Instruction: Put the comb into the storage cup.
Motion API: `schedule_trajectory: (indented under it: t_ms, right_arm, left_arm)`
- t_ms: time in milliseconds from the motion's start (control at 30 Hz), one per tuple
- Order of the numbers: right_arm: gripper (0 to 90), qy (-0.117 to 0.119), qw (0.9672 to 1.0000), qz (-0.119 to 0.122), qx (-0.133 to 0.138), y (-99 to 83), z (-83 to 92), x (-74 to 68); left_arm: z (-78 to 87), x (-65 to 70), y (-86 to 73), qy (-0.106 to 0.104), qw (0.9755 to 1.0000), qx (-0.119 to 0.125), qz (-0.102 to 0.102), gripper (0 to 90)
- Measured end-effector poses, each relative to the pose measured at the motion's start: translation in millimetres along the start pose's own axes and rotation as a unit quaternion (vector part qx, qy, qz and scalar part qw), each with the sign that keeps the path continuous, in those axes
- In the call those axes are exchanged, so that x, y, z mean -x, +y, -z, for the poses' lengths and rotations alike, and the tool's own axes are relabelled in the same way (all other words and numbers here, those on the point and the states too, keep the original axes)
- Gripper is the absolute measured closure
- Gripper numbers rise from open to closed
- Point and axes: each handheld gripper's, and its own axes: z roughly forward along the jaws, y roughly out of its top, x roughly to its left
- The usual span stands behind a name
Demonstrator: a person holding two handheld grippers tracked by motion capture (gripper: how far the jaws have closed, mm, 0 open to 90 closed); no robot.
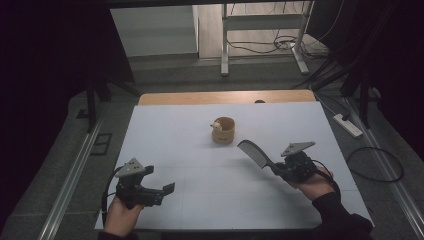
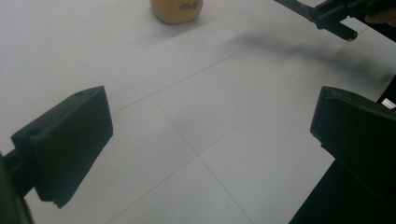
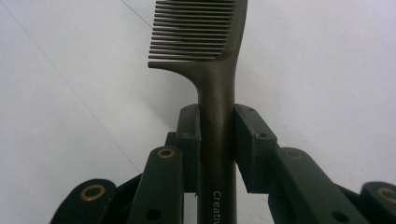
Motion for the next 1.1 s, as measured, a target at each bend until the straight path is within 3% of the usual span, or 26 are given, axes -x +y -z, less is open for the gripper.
schedule_trajectory:
  t_ms: [733,1100]
  right_arm:
    - [72.5,0.005,0.9981,0.033,0.051,-2.8,20.8,-14.6]
    - [72.4,0.014,0.9956,0.064,0.068,-4.7,27.4,-26.3]
  left_arm:
    - [-40.4,3.5,47.6,-0.034,0.9988,-0.001,-0.035,0.0]
    - [-54.2,6.0,71.9,-0.066,0.9973,0.006,-0.033,0.0]
